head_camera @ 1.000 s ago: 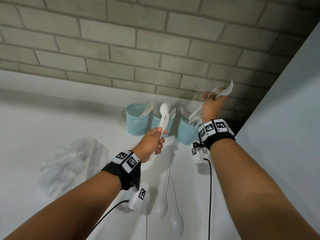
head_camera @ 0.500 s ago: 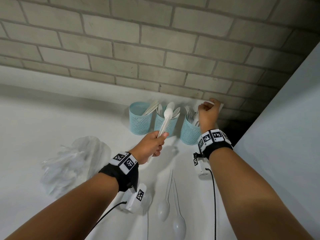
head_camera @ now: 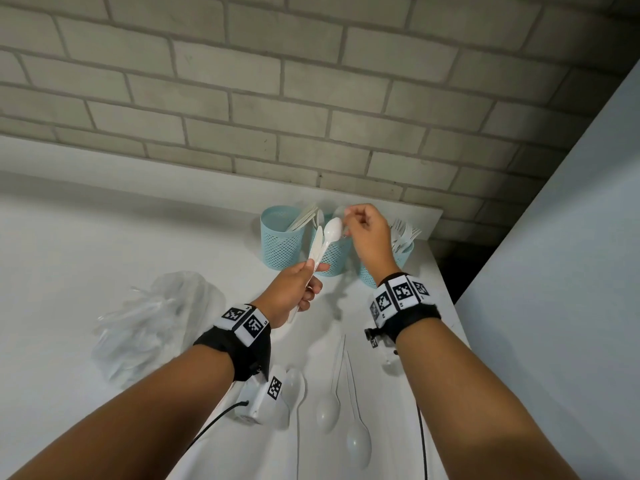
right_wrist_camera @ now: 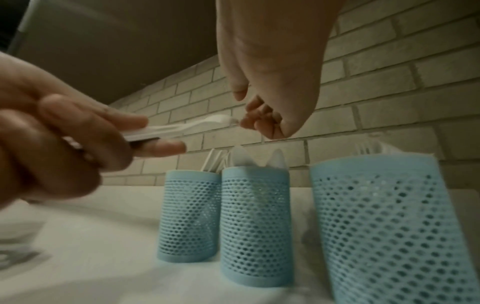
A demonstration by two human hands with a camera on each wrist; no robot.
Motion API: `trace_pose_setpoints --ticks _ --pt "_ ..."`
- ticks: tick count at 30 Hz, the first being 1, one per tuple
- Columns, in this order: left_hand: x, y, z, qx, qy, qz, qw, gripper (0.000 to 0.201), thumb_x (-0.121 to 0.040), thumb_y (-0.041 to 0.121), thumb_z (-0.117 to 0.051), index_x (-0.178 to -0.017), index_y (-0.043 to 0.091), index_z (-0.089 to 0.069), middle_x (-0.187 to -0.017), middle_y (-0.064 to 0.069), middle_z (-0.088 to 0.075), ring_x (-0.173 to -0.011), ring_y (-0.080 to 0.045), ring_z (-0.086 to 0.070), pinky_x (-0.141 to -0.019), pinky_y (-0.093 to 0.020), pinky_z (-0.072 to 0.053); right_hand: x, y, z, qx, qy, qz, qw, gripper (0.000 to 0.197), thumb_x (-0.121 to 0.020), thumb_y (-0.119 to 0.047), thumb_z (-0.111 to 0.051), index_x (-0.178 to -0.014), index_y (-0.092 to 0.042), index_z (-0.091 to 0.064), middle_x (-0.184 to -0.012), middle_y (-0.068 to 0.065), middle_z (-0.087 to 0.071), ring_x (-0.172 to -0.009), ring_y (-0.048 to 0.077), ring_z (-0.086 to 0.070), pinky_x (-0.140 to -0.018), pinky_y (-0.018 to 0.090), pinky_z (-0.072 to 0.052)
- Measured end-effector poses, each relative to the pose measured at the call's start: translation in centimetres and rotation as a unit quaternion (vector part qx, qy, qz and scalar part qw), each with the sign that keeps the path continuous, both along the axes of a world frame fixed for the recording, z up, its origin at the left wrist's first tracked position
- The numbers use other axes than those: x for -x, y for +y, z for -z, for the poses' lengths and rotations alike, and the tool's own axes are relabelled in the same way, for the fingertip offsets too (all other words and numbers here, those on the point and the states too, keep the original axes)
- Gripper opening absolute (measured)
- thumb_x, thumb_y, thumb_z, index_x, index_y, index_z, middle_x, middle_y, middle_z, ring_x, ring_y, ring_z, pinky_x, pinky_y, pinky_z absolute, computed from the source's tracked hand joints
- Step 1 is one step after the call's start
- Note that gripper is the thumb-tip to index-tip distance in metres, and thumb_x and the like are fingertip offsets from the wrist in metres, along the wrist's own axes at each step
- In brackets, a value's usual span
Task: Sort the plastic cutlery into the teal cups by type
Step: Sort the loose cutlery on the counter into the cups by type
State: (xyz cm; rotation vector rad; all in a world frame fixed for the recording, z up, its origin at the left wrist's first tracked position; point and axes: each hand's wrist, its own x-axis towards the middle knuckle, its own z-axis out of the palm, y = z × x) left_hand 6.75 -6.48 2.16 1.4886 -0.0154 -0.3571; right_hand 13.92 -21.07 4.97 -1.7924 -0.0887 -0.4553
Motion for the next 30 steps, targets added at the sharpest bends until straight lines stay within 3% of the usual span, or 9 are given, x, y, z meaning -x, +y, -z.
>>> trace_pose_setpoints --ticks 2,4,10,14,16,19,23,26,30 --pt "0.2 0.2 0.0 -0.005 -0.002 -0.005 1.0 0.036 -0.102 0.032 -0.028 -0.121 0.014 -0.053 -0.066 -0.001 -0.046 -0.053 -0.009 -0.029 -0.047 -0.017 -0.025 0.2 1.0 0.5 -0.002 0.053 -0.018 0.998 0.017 -0.092 -0.026 -0.058 -0.104 -0.013 -0.058 -0.09 -0.003 -0.059 -0.083 0.014 -0.058 -0.078 0.027 -0.052" --pt "0.5 0.4 -0.1 -0.012 -0.003 -0.004 1.0 0.035 -0.103 0.032 -0.028 -0.121 0.015 -0.052 -0.068 -0.001 -0.05 -0.054 -0.009 -0.03 -0.046 -0.017 -0.026 0.7 1.8 0.8 0.014 0.108 -0.05 0.993 0.029 -0.094 -0.031 -0.055 -0.115 -0.011 -0.053 -0.09 -0.003 -0.057 -0.078 0.009 -0.057 -0.068 0.021 -0.048" --pt "0.8 1.1 0.1 -0.062 -0.024 -0.021 0.998 0.03 -0.102 0.032 -0.029 -0.118 0.022 -0.053 -0.075 0.001 -0.053 -0.058 -0.01 -0.031 -0.052 -0.019 -0.027 1.1 3.4 -0.6 0.048 0.179 -0.061 0.981 0.021 -0.095 -0.038 -0.048 -0.106 -0.02 -0.047 -0.095 0.002 -0.058 -0.083 0.015 -0.058 -0.059 0.023 -0.05" --pt "0.6 1.5 0.4 -0.144 -0.089 -0.055 0.984 0.027 -0.102 0.028 -0.032 -0.101 0.016 -0.056 -0.08 0.003 -0.055 -0.064 -0.006 -0.041 -0.06 -0.022 -0.035 0.9 4.2 -1.9 0.043 0.229 -0.066 0.97 0.016 -0.098 -0.024 -0.043 -0.109 -0.013 -0.043 -0.085 0.005 -0.053 -0.068 0.014 -0.057 -0.052 0.022 -0.053" --pt "0.4 1.7 0.4 -0.129 -0.09 -0.069 0.985 0.026 -0.102 0.028 -0.033 -0.1 0.015 -0.056 -0.078 0.004 -0.055 -0.062 -0.007 -0.039 -0.058 -0.021 -0.034 0.8 4.4 -2.6 0.034 0.229 -0.062 0.971 0.01 -0.098 -0.011 -0.037 -0.107 -0.011 -0.042 -0.081 0.006 -0.051 -0.063 0.016 -0.056 -0.054 0.025 -0.051" --pt "0.2 2.2 0.1 -0.037 -0.046 -0.086 0.995 0.025 -0.102 0.029 -0.033 -0.111 0.018 -0.053 -0.078 0.002 -0.055 -0.058 -0.01 -0.034 -0.049 -0.017 -0.03 -0.2 3.9 -3.6 0.026 0.2 -0.008 0.979 0.028 -0.091 0.005 -0.037 -0.114 -0.008 -0.046 -0.09 0.013 -0.057 -0.068 0.02 -0.057 -0.056 0.027 -0.049" --pt "-0.4 2.9 0.1 0.014 -0.034 -0.1 0.994 0.031 -0.102 0.031 -0.031 -0.12 0.019 -0.053 -0.075 0.0 -0.053 -0.056 -0.009 -0.033 -0.043 -0.014 -0.028 -1.8 2.1 -5.4 -0.022 0.033 0.113 0.993 0.037 -0.085 0.01 -0.028 -0.11 -0.007 -0.049 -0.085 0.007 -0.055 -0.073 0.023 -0.057 -0.071 0.034 -0.049" --pt "-0.7 2.8 0.1 0.034 -0.011 -0.096 0.995 0.032 -0.102 0.034 -0.03 -0.118 0.019 -0.054 -0.073 0.0 -0.052 -0.055 -0.009 -0.031 -0.042 -0.014 -0.026 -2.7 1.1 -5.6 0.042 -0.071 0.176 0.981 0.042 -0.08 0.014 -0.028 -0.109 -0.005 -0.051 -0.092 0.007 -0.054 -0.083 0.02 -0.052 -0.069 0.017 -0.042" --pt "-1.1 2.5 0.0 0.083 0.029 -0.078 0.993 0.039 -0.102 0.038 -0.027 -0.11 0.018 -0.059 -0.071 0.002 -0.05 -0.053 -0.007 -0.029 -0.041 -0.014 -0.023 -2.8 0.9 -3.6 0.179 -0.065 0.171 0.967 0.042 -0.082 0.013 -0.031 -0.114 -0.001 -0.056 -0.11 0.018 -0.057 -0.101 0.03 -0.051 -0.082 0.03 -0.04"
